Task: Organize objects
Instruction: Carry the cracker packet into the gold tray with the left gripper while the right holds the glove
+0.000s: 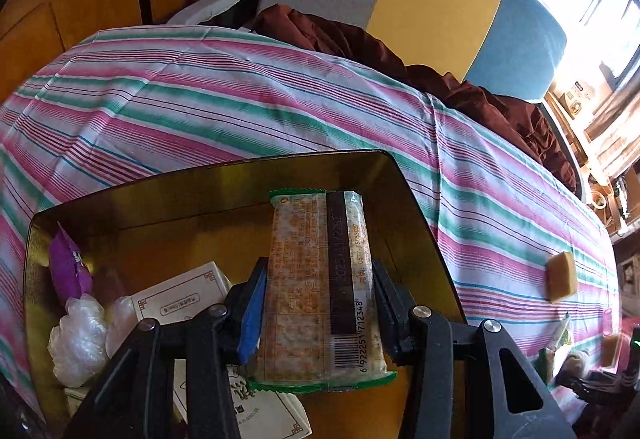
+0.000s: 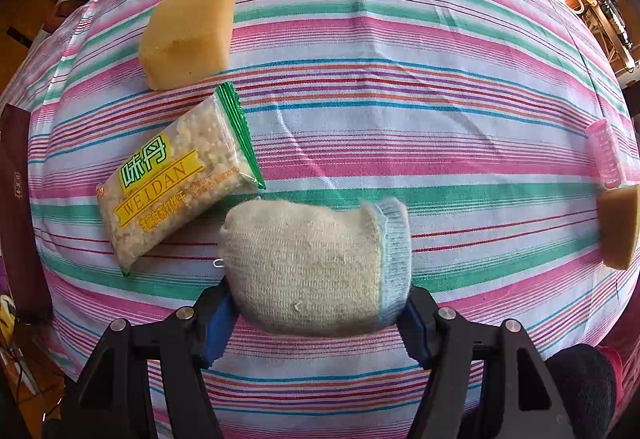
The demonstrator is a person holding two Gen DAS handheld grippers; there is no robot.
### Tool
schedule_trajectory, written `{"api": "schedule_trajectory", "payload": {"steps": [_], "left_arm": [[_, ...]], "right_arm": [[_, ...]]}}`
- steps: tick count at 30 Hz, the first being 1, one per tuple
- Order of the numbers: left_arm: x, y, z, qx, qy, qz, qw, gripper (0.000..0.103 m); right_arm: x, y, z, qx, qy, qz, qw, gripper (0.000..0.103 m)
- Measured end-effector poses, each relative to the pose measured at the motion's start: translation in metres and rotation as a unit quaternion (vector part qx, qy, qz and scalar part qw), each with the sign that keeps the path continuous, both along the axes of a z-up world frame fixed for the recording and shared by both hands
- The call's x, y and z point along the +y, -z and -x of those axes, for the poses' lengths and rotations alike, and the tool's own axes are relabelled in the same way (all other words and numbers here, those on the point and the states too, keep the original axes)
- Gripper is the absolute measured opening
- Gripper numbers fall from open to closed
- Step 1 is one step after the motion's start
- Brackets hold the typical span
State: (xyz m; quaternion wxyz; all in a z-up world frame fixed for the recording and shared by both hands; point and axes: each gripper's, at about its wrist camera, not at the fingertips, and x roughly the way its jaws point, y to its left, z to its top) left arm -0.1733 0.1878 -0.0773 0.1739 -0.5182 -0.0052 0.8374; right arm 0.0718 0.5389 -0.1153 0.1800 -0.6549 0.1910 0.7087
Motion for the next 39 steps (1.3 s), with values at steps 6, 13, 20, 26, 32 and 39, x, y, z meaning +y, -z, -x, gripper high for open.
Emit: {"api": "schedule_trajectory", "payload": {"steps": [6,13,20,26,32,39], "left_arm": [[0.003,0.000,-0.002,0.010,0.002,0.007,0.9999,0.054],[-0.002,-0.016,-0.025,0.054,0.006,0.012,0.9985,0.059],[-0.018,-0.034,-0.062,0.101,0.009,0.002,0.9949,0.064],[-0.033,-0.039,-0.086,0.123,0.009,0.005,0.9924,0.070],[-0.049,-0.042,-0.102,0.138,0.005,0.011,0.9903,0.072],[-0.065,-0.042,-0.113,0.141,0.000,0.013,0.9899,0.075]], "right_arm": [[-0.002,0.001,0.000,0.001,0.000,0.000,1.000,0.070],[-0.002,-0.001,0.000,0.000,-0.001,-0.001,1.000,0.070],[0.000,0.002,0.002,0.001,-0.002,-0.002,1.000,0.070],[0.001,0.001,0.002,0.006,0.003,0.000,1.000,0.069],[0.003,-0.002,0.000,0.015,0.011,0.005,1.000,0.068],[0.003,-0.015,-0.007,0.061,0.032,0.027,0.997,0.066]]}}
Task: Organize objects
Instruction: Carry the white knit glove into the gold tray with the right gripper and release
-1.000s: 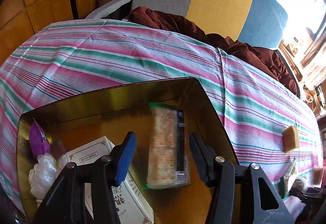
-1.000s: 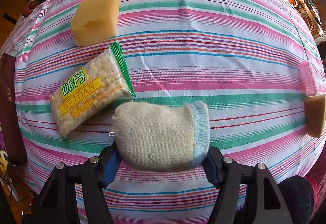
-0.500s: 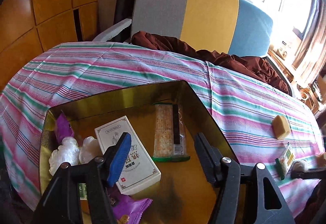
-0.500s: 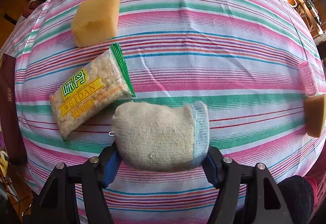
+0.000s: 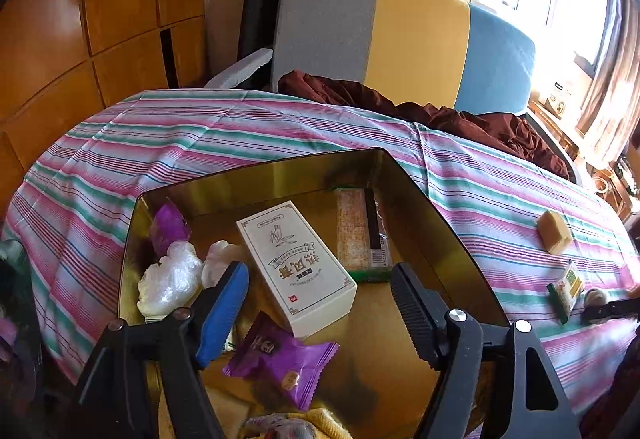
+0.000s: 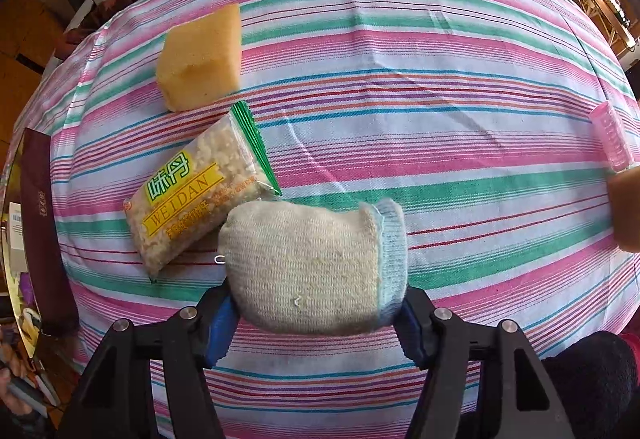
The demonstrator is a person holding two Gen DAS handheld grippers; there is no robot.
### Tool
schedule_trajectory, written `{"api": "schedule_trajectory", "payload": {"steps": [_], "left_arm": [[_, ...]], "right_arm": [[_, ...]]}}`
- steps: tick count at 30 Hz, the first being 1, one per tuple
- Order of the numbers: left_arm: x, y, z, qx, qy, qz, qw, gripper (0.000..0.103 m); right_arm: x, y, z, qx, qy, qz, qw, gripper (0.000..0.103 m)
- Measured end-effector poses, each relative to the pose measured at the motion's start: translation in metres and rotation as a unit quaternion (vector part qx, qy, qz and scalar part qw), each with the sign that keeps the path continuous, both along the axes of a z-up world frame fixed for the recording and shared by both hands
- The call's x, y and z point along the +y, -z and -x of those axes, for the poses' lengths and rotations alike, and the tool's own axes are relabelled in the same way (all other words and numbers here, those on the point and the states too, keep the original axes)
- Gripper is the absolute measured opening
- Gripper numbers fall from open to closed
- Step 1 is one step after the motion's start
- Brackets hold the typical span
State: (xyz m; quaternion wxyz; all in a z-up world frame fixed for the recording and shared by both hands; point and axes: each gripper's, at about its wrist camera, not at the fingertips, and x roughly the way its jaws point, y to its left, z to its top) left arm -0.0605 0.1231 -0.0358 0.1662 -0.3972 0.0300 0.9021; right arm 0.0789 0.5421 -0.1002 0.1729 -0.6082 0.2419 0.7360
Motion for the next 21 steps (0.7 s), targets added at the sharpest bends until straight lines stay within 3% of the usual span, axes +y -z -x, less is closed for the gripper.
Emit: {"api": "schedule_trajectory", "payload": {"steps": [9,14,21], "left_arm": [[-0.012,0.006,-0.007,-0.011,-0.005,-0.004,0.9999,0.075],[-0.019,0.006,-0.009,-0.013,-0.009,-0.008,0.9998,0.075],[-0.036,0.004,-0.011,-0.010,-0.026,-0.010,0.9996,0.076]], "right_arm": [[-0.038,-0.037,0.013,0.093,-0.025,-0.010,0.995,0.066],[-0.085,-0.060,0.037,0.148,-0.093,-0.002,0.985,0.066],[-0.192,-0.079,0.077,0.188,-0.222,0.014,0.957,0.066]]}}
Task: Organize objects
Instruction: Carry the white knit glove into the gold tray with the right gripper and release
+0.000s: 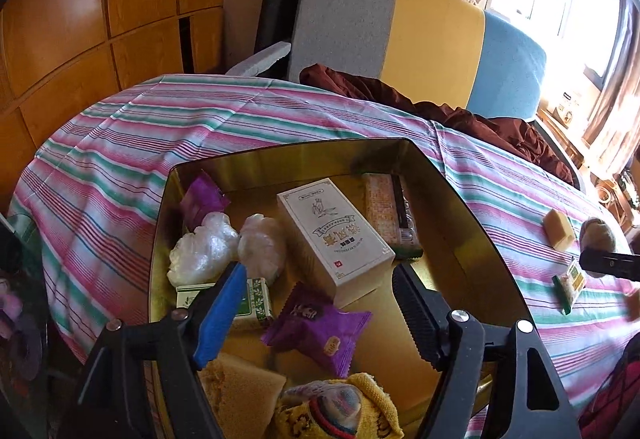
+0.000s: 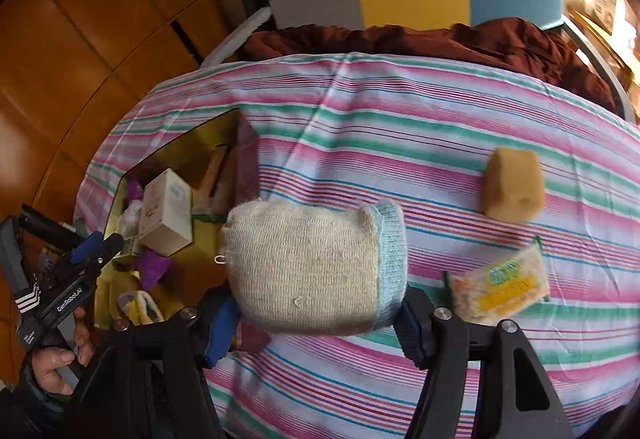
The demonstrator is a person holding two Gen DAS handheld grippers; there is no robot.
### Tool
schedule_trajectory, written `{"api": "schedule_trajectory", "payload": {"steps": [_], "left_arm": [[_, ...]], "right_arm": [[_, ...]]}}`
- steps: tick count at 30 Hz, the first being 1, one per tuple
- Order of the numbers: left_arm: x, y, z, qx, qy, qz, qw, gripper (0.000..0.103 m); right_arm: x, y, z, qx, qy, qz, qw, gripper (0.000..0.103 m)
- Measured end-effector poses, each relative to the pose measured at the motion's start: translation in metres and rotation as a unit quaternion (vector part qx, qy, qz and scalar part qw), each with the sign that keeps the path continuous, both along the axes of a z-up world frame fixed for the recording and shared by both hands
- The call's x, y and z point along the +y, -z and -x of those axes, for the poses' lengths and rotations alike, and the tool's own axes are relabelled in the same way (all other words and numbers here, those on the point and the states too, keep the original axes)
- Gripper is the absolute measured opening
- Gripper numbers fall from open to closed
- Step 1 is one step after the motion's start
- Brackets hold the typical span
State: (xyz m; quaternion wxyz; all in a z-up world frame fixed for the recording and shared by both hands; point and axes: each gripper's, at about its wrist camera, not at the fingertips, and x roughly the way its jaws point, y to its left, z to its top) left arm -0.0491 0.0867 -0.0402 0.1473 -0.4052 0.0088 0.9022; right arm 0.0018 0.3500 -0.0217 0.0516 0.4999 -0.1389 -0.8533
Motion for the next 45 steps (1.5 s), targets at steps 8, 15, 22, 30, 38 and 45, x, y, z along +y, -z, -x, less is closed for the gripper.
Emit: {"api": "schedule_trajectory", "payload": {"steps": [8,15,22,30,38,45], "left_arm": [[-0.028,0.001,0.000,0.003,-0.032,0.004,0.9995,0.076],[-0.047,0.002,0.000,0.004,-0.056,0.006,0.9984,0.076],[-0.057,0.000,-0.002,0.009,-0.068,0.008,0.9976,0.078],[-0.065,-0.001,-0.002,0.011,-0.077,0.010,0.9969,0.081],[-0.071,0.000,-0.001,0.008,-0.087,0.008,0.9962,0.083],[-0.067,-0.003,-0.005,0.013,-0.078,0.011,0.9968,0.085]], "right_arm": [[-0.095,0.016,0.028,-0.009,-0.119,-0.037,0.992,0.067],[-0.141,0.048,0.047,-0.039,-0.162,-0.063,0.984,0.067],[-0.161,0.070,0.067,-0.054,-0.169,-0.080,0.981,0.067],[-0.174,0.074,0.074,-0.036,-0.175,-0.086,0.980,0.069],[-0.157,0.054,0.063,0.000,-0.156,-0.073,0.985,0.086],[-0.137,0.030,0.055,0.035,-0.113,-0.068,0.991,0.087]]}}
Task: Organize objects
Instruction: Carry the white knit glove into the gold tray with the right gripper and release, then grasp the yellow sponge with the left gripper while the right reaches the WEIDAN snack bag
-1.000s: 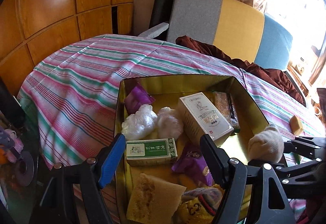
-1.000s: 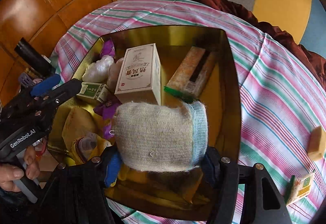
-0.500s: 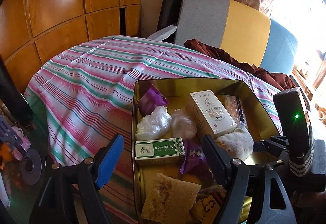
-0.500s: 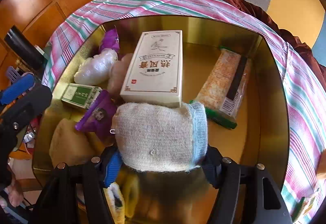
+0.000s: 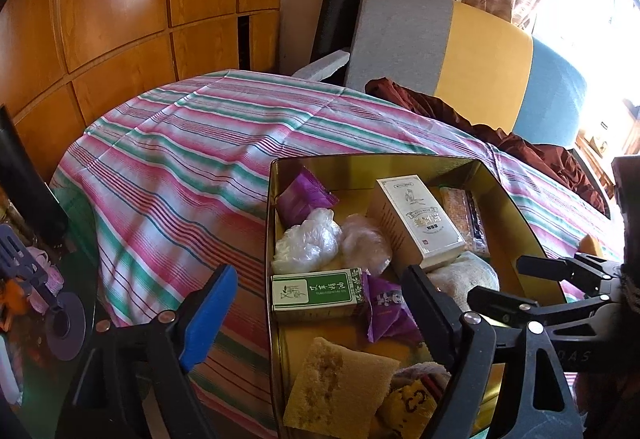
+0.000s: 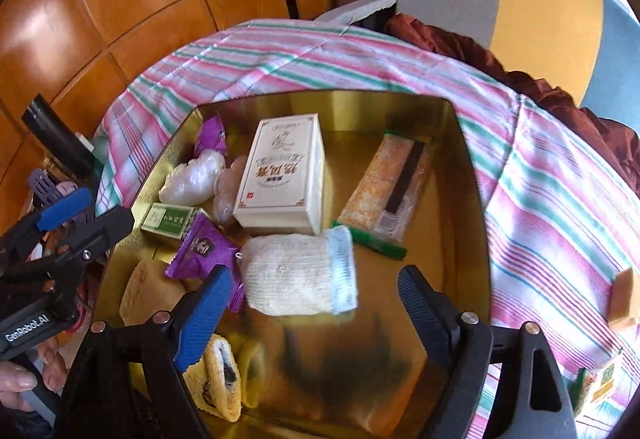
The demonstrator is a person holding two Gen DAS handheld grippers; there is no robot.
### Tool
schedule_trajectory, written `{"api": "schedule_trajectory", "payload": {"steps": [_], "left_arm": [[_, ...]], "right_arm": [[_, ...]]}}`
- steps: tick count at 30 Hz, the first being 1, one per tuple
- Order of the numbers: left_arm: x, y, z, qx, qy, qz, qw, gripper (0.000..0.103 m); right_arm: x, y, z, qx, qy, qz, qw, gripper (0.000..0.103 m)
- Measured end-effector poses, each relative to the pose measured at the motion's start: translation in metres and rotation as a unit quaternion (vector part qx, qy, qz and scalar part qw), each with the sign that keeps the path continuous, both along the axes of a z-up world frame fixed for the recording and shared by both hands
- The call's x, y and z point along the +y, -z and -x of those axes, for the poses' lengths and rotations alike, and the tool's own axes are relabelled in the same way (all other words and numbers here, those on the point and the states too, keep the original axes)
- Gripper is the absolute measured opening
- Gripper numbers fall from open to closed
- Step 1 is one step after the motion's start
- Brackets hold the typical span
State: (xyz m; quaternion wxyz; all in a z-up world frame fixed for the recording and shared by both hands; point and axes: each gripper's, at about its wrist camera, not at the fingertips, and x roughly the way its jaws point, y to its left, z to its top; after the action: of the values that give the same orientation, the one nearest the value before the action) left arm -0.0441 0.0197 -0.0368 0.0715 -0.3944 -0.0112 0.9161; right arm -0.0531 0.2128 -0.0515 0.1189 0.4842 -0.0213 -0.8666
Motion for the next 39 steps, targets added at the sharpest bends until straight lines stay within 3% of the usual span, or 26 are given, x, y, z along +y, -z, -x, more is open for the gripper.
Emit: {"api": "schedule_trajectory", "payload": {"steps": [12,25,31,37,39], "left_arm": [[0.014,-0.007,-0.006,0.010,0.020,0.014,0.9997,0.088],[0.047,-0.014,-0.012,0.016,0.060,0.036,0.9974,0.088],[0.069,-0.020,-0.015,0.025,0.084,0.047,0.9950,0.088],[0.099,-0.023,-0.015,0.023,0.114,0.052,0.9918,0.088],[0.110,-0.025,-0.015,0.023,0.126,0.052,0.9904,0.088]], "right_arm": [[0.096,-0.030,-0.021,0.040,0.117,0.003,0.992,0.087],[0.221,-0.032,-0.056,0.036,0.244,-0.040,0.968,0.087],[0.302,-0.024,-0.085,0.045,0.346,-0.048,0.936,0.087],[0.368,-0.003,-0.122,0.014,0.479,0.038,0.877,0.087],[0.379,0.001,-0.130,0.002,0.502,0.050,0.863,0.087]]}}
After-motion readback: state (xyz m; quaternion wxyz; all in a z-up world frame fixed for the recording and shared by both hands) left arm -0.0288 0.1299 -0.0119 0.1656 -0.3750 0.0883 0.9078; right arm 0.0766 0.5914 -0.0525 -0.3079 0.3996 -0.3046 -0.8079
